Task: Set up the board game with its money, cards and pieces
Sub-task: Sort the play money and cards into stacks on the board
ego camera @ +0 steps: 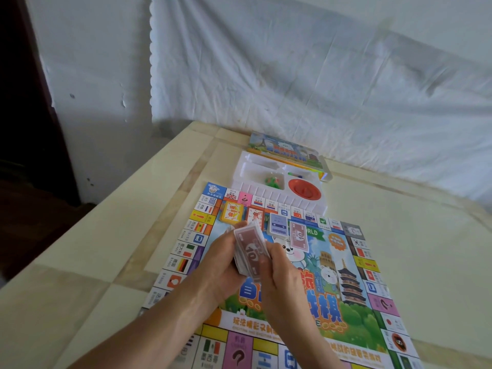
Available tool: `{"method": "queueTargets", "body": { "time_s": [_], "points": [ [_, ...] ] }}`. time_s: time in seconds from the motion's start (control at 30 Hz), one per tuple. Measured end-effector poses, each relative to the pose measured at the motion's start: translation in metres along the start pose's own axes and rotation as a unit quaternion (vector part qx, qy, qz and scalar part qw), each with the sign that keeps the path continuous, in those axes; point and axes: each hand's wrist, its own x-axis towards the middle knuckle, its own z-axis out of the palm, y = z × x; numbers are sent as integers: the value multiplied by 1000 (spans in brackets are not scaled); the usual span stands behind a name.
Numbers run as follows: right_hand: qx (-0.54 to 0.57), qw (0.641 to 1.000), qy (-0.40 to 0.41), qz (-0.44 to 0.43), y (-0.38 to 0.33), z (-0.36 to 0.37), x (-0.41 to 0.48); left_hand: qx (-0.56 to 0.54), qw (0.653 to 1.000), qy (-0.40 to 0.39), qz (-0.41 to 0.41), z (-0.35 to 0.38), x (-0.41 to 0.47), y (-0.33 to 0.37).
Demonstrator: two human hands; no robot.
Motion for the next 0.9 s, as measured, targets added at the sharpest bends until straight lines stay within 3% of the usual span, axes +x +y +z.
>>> {"method": "queueTargets", "body": {
  "time_s": [0.27,0.57,0.7,0.8,0.9],
  "points": [
    [17,996,39,-78,3,8,-6,-48,999,-19,-12,-7,3,4],
    [-14,984,76,-162,6,6,-11,-50,996,-57,37,-21,14,2],
    [-2,985,66,-157,6,3,-10,-39,999,-36,6,-16,11,3],
    [35,989,35,-139,4,0,-11,38,994,-89,-42,-15,7,5],
    [132,990,-5,-56,-4,-9,-12,46,997,-60,-10,-12,4,1]
  ]
}}
